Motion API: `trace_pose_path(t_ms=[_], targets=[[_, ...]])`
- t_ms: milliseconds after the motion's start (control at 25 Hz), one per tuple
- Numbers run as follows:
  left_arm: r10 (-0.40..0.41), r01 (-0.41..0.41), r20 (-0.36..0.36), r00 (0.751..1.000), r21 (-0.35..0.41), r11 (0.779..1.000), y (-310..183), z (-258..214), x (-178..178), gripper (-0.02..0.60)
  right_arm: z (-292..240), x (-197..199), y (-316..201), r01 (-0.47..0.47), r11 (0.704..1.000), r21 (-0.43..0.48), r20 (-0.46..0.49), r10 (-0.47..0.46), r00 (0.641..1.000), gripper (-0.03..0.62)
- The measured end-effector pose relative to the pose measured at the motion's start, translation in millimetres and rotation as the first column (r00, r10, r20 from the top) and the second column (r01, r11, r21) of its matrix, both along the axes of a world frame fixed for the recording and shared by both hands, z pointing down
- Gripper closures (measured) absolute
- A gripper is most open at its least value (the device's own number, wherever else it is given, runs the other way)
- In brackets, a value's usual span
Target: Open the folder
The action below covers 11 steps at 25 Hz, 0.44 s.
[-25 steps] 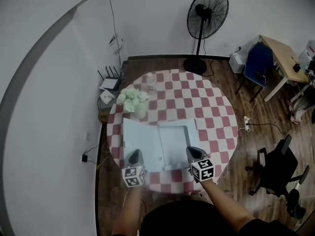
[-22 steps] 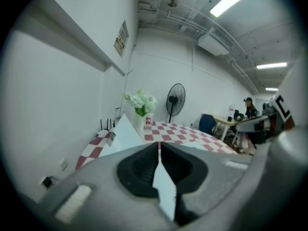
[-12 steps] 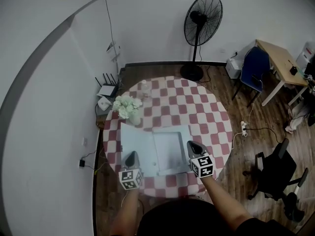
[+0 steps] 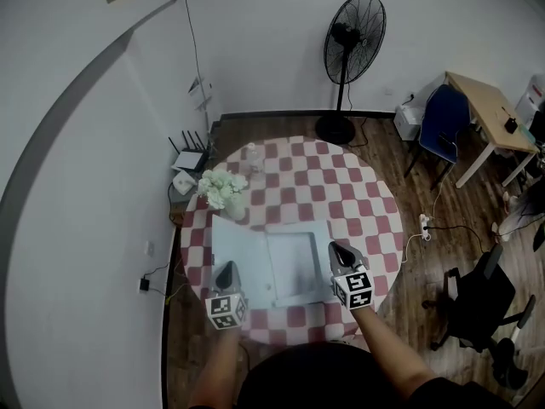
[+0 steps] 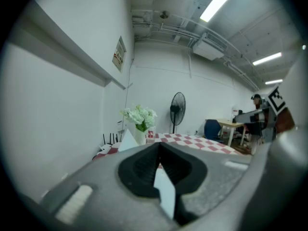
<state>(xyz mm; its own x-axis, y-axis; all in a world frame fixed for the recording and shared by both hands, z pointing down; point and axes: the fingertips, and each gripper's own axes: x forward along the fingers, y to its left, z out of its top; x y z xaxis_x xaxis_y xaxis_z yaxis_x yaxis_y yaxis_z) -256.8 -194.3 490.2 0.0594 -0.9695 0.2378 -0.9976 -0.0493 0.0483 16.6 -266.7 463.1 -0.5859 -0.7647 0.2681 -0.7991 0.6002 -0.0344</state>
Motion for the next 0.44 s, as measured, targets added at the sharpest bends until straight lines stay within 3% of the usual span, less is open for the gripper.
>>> trace_pose_path(t_ms=[440], targets=[[0.009,-0.009,0.019,1.000,-0.003,1.000,1.2,-0.4,0.1,0.578,-5.8,1.2,-3.7,-0.011,1.000,-0.013,0.013,0.011,1.000,0.592]])
